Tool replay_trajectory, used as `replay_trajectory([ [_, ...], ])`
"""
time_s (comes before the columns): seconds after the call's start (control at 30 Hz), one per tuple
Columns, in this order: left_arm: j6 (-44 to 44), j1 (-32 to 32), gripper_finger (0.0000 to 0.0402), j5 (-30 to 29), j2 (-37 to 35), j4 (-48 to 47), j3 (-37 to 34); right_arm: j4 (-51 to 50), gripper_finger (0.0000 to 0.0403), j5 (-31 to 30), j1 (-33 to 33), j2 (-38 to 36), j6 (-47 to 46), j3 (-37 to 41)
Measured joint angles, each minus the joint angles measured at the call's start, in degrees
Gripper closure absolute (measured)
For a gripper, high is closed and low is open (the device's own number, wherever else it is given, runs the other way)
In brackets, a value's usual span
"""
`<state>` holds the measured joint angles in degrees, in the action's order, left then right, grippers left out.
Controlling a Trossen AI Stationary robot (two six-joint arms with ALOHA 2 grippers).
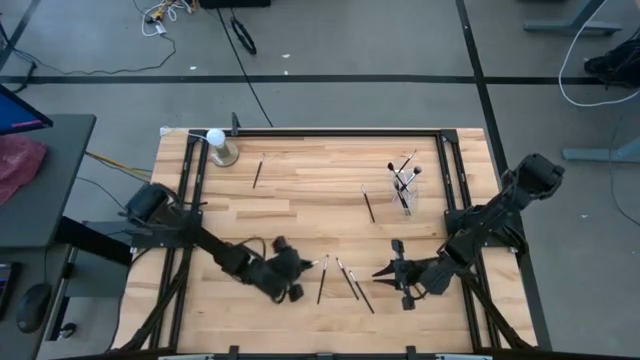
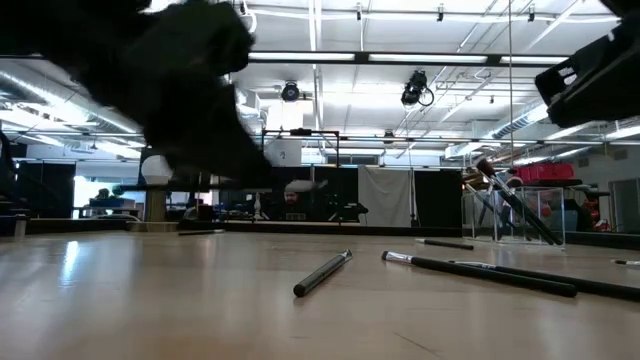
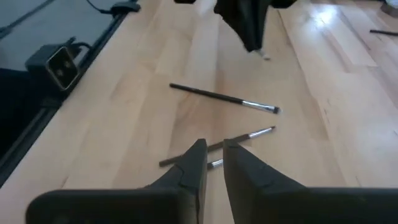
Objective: Sort items
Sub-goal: Put the silver eyeshadow brush into the transparent organizer
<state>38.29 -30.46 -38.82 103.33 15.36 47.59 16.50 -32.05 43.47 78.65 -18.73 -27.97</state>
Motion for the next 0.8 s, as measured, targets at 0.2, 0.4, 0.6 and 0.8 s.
replay_trajectory([
  [0.2,-14.1,4.0,0.0390,5.0,0.0,20.8,0.0,0.9,0.0337,-0.5,-3.5,2.7,-4.2,0.0],
  [0.4,-28.1,7.3,0.0388,11.4,0.0,41.2,0.0,12.5,0.0289,-4.8,-6.5,7.8,2.2,0.0],
  [0.6,-33.4,9.6,0.0391,17.3,-0.1,52.0,0.0,37.9,0.0248,-6.6,-9.9,14.4,14.9,0.0],
  [0.8,-34.5,10.5,0.0388,17.1,-0.1,53.8,0.1,57.4,0.0243,-2.4,-13.0,18.9,22.8,-0.2],
])
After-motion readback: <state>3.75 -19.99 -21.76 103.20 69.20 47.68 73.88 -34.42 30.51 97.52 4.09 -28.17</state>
